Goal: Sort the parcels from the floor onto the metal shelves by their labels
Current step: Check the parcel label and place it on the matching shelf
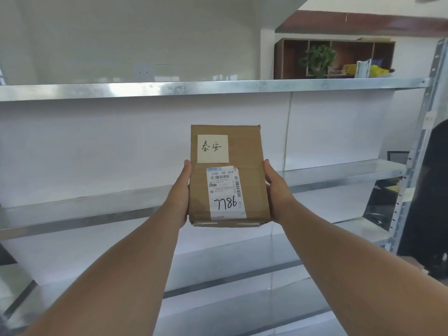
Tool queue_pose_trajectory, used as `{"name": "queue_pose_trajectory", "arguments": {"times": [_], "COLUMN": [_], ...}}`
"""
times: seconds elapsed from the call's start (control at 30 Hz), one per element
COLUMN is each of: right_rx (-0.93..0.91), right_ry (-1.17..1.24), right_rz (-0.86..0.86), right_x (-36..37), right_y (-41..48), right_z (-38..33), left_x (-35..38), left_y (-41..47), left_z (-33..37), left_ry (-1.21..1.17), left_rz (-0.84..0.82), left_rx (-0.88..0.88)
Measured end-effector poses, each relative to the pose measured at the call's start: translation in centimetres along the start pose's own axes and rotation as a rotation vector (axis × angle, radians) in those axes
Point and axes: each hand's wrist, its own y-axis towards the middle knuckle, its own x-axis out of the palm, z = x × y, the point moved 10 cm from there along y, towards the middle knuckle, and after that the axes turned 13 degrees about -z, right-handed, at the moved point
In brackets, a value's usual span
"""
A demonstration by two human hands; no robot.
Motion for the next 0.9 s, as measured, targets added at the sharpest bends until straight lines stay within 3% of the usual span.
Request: {"name": "queue_pose_trajectory", "arguments": {"times": [0.43,0.9], "right_rx": [-0.043,-0.104], "right_ry": [0.041,0.04], "right_rz": [0.064,0.187], "right_x": [-13.9,-24.9], "right_y": [-2.1,1.1], "right_z": [-5.4,-10.6], "left_x": [14.8,23.7], "left_y": [6.3,17.0], "left_z": [-2.9,-3.7], "left_ry": [0.068,0.105], "left_rz": [-0.091,-0.225], "left_rx": [-0.008,0.026]}}
